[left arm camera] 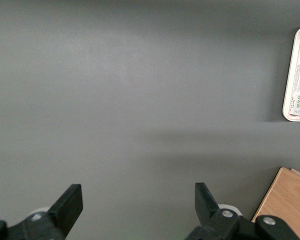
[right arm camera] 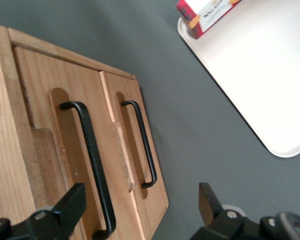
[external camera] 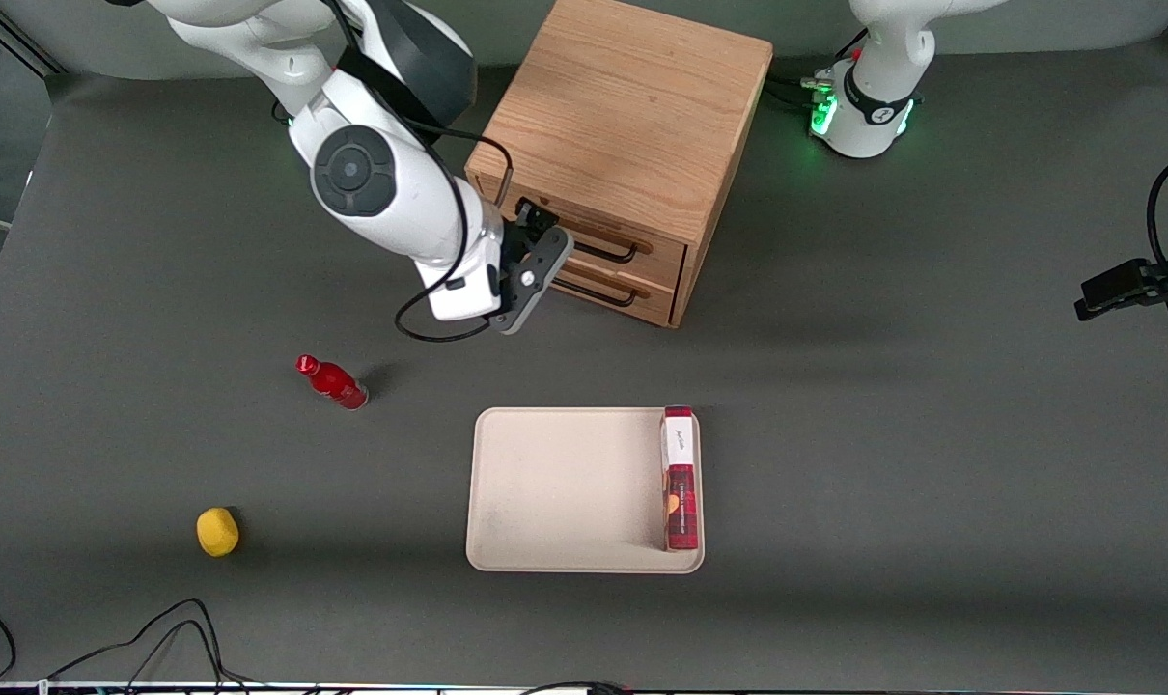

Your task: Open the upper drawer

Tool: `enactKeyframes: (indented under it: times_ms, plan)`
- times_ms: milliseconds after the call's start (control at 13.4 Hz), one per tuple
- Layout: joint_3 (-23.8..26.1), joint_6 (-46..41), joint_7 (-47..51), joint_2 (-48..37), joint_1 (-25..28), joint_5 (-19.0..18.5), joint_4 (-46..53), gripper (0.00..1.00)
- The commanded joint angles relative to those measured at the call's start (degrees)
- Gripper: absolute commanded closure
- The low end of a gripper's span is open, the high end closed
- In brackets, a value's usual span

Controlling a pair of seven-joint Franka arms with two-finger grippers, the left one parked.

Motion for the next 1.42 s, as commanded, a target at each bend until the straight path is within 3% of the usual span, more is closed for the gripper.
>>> enactKeyframes:
  times_ms: [0, 449, 1346]
  plan:
    - [-0.21, -0.43, -3.22, 0.57, 2.62, -0.9, -0.02, 0.0]
    - [-0.21, -0.26, -7.63, 1.09, 5.0, -6.8, -0.9, 0.0]
    - [-0.21, 4.66, -6.66, 4.61, 6.58, -6.72, -2.31, 0.0]
